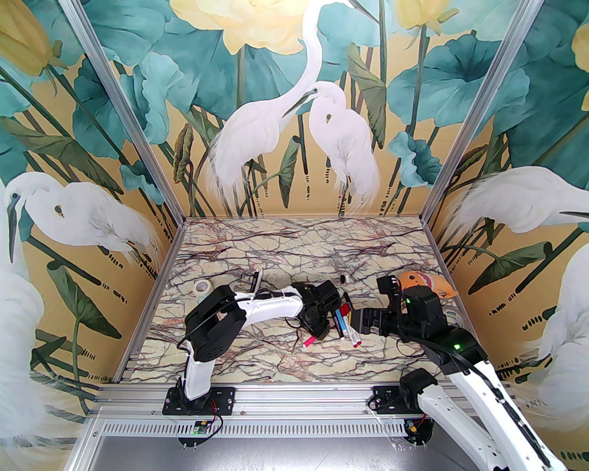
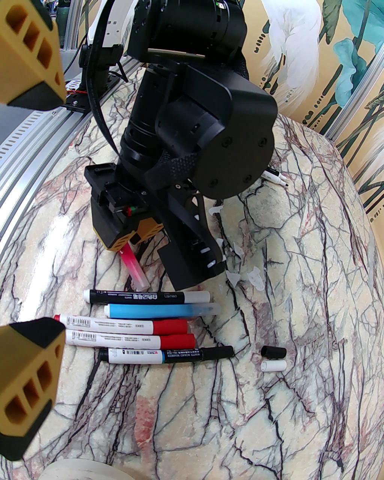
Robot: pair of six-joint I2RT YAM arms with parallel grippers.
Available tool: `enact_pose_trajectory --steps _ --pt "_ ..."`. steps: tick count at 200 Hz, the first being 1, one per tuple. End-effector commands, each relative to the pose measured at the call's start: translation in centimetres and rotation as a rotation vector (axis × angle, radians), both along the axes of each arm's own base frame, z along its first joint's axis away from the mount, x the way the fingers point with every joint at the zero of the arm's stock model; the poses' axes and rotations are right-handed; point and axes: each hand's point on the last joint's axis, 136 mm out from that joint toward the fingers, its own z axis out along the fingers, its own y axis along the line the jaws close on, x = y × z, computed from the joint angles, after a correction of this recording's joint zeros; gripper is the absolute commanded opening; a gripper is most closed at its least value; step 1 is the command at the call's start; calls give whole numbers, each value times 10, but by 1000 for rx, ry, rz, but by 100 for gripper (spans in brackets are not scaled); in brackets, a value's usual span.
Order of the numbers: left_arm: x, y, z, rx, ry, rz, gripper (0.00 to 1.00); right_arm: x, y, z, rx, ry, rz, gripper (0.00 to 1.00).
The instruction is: Open the pen caps
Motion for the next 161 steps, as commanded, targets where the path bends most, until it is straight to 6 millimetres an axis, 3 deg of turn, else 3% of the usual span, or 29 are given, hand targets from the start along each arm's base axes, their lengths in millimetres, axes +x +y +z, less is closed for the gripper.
enact_pose_trajectory --steps 1,129,161 --pt "0 6 -11 62 -2 -13 31 -1 2 6 9 -12 6 99" --pt "0 21 -34 211 -67 29 22 0 1 4 9 -11 0 99" --pt "2 11 -14 133 -78 59 17 1 0 6 10 -17 -9 99"
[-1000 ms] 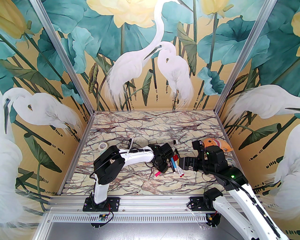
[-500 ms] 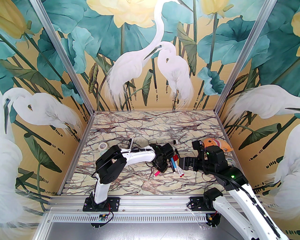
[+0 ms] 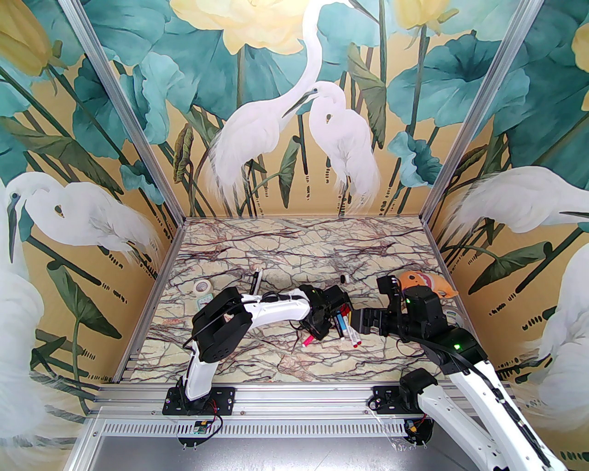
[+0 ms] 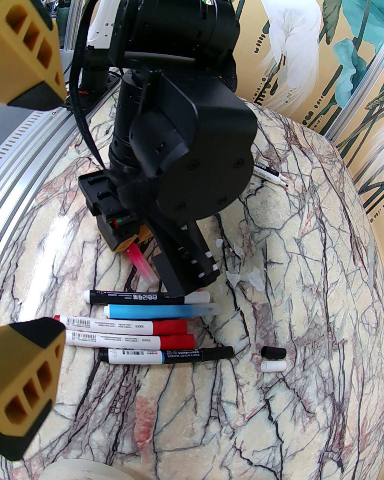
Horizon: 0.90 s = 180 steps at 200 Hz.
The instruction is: Open the pen caps
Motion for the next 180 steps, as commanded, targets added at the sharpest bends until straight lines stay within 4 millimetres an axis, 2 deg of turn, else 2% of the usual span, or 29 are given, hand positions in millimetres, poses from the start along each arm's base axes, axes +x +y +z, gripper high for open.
enact_pose_trajectory --steps 1,28,55,103,107,119,153,180 --pt "-1 7 -7 19 -3 38 17 1 0 6 10 -15 -9 99" --pt "0 1 18 -50 -18 44 17 3 1 5 24 -10 -20 100" --pt "3 3 41 -135 -11 83 17 8 2 3 58 5 -60 98" --pt "9 4 80 -367 -5 154 19 32 11 -6 212 56 -183 83" --pt "10 4 84 -391 -3 158 19 35 11 -5 222 54 -192 78" --pt "12 4 91 -445 3 165 19 41 15 -5 250 45 -203 74" --pt "7 -4 115 -592 30 131 21 58 24 -7 262 22 -217 66" --pt "2 -9 127 -661 60 103 21 71 34 -10 282 10 -226 63"
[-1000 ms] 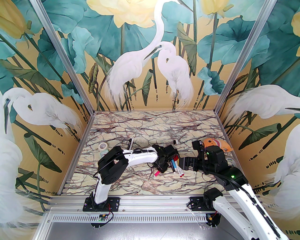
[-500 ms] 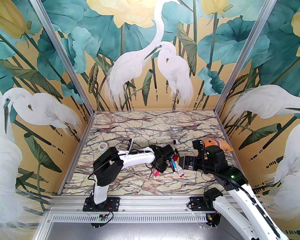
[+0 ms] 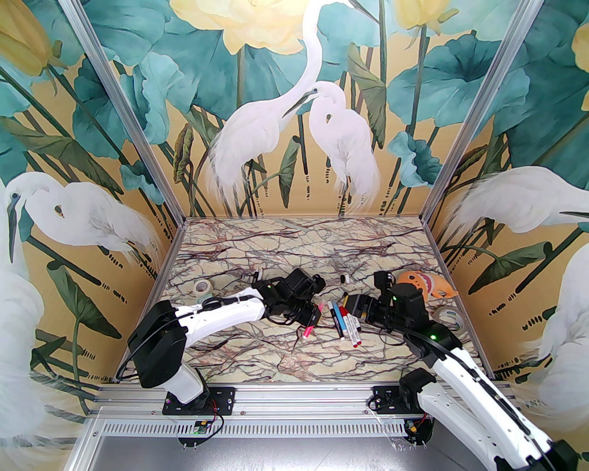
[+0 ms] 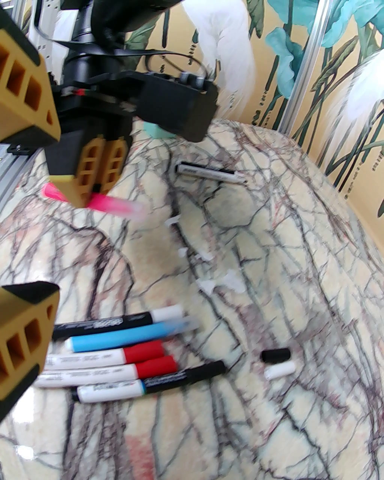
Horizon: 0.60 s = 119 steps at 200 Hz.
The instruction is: Open the pen caps
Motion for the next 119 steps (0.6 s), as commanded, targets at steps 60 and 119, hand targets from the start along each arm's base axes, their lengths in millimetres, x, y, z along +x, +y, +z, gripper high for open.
enact_pose_trajectory --steps 60,119 --pt "-10 -22 40 -203 27 -81 21 39 35 2 43 -57 -26 62" --pt "-9 -25 46 -228 18 -77 21 46 50 -7 55 -27 -24 53"
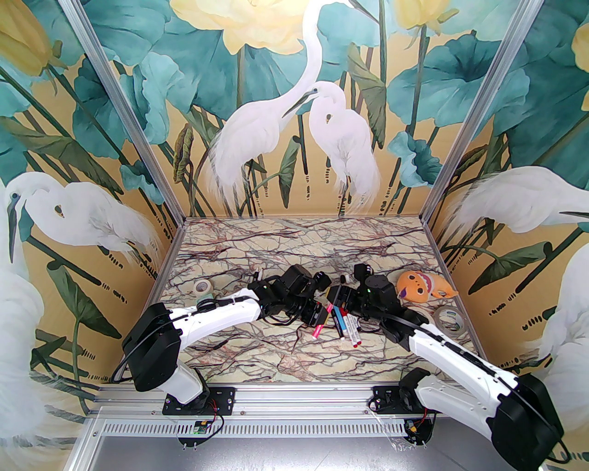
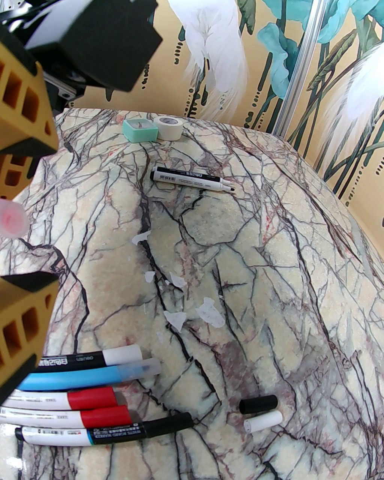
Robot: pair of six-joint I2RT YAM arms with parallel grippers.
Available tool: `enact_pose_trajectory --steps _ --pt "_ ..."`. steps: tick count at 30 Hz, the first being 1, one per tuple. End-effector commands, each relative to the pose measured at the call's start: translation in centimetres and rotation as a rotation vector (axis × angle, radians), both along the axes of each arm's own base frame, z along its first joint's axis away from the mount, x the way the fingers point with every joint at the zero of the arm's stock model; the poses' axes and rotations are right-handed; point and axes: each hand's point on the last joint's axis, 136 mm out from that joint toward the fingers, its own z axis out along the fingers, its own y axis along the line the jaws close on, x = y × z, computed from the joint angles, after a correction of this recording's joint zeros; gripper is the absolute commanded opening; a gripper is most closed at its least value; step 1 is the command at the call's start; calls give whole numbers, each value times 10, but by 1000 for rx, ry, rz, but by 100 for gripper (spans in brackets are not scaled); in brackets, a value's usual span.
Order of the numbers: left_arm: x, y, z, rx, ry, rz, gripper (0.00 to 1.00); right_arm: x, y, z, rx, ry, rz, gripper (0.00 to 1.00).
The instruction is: Open the pen caps
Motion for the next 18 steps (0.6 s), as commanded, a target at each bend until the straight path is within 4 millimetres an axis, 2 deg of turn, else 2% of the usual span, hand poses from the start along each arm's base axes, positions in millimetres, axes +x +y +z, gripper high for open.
enact_pose_trajectory --steps 1,10,18 --pt "0 -3 20 -65 -16 -7 21 11 7 19 49 -46 -23 52" --pt "4 -5 21 -72 -26 4 21 8 14 18 63 -31 -3 41" --pt "8 -7 21 -78 -33 15 21 4 13 13 54 -15 -5 31"
